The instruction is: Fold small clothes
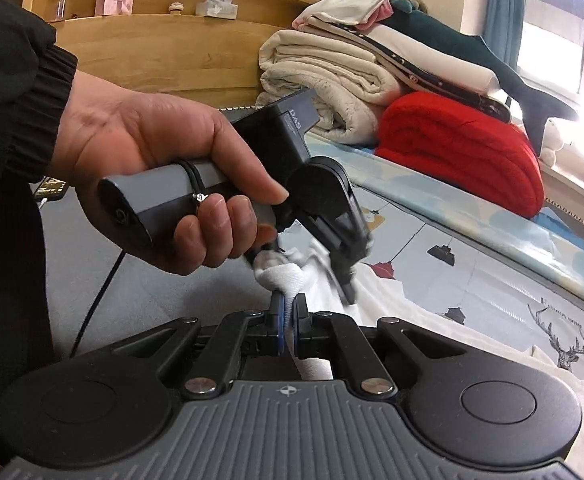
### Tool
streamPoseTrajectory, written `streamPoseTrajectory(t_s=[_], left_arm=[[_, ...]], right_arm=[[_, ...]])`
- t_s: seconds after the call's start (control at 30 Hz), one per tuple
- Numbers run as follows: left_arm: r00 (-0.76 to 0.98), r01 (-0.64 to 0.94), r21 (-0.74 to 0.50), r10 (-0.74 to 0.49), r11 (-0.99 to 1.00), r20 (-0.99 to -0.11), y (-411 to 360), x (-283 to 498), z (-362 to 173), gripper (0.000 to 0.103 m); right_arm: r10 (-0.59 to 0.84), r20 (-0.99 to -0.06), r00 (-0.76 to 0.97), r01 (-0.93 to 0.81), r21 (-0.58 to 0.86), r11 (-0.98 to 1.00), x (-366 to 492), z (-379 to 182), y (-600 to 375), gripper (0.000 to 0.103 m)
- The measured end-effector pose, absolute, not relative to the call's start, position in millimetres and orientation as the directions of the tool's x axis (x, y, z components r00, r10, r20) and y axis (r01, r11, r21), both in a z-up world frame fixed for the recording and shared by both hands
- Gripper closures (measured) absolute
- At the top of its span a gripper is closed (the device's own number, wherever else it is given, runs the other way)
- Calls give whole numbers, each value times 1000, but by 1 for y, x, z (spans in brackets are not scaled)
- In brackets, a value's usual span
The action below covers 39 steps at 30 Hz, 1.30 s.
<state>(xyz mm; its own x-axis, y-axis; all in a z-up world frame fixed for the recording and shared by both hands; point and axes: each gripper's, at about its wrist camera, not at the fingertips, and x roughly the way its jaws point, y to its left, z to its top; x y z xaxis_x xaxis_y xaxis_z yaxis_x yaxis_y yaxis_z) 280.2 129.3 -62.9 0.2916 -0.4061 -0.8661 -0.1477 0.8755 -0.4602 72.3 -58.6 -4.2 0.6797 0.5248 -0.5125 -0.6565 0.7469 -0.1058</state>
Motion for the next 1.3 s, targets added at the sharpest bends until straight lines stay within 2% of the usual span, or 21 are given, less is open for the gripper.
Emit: streamPoseTrajectory(t_s=[0.13, 0.3, 0.4, 0.6, 0.8, 0.83, 0.9, 1.0, 1.07, 1.13, 1.2, 1.3], left_arm=[[357, -83, -402, -350, 912, -866, 136, 266, -35, 88], [465, -96, -418, -331, 903, -821, 173, 237, 6, 89], [479, -73, -390, -311, 918, -821, 175, 228, 19, 89], [474, 5, -366, -324, 931, -819, 130, 231, 30, 89], [472, 142, -384, -403, 912, -784, 36, 231, 34, 89], [473, 174, -383, -418, 907, -775, 20, 231, 36, 88], [477, 235, -411, -473, 881, -740, -7, 227, 42, 79], [503, 304, -492, -576, 816, -644, -25, 219, 55, 67], [525, 303, -506, -584, 808, -619, -26, 217, 58, 66], [510, 279, -511, -576, 813, -639, -24, 218, 53, 66], [472, 254, -479, -540, 840, -697, -22, 222, 44, 67], [373, 254, -430, -498, 866, -783, -22, 226, 24, 67]], right_arm=[[583, -493, 646, -691, -51, 721, 73, 2, -47, 100], [683, -405, 608, -733, 44, 678, 73, 25, -32, 100], [701, -387, 599, -739, 71, 670, 72, 32, -30, 100], [658, -404, 636, -702, 51, 710, 58, 32, -53, 100], [522, -420, 742, -546, 73, 834, 49, 27, -123, 100], [480, -428, 766, -496, 81, 864, 47, 25, -141, 100], [393, -449, 802, -388, 109, 915, 46, 21, -175, 100], [250, -517, 818, -191, 165, 968, 50, 10, -223, 100], [160, -578, 800, -68, 178, 982, 54, -2, -247, 100], [81, -665, 743, 45, 170, 984, 61, -21, -267, 100], [74, -762, 643, 112, 189, 976, 69, -44, -282, 100], [120, -808, 577, 219, 294, 930, 68, -69, -304, 96]])
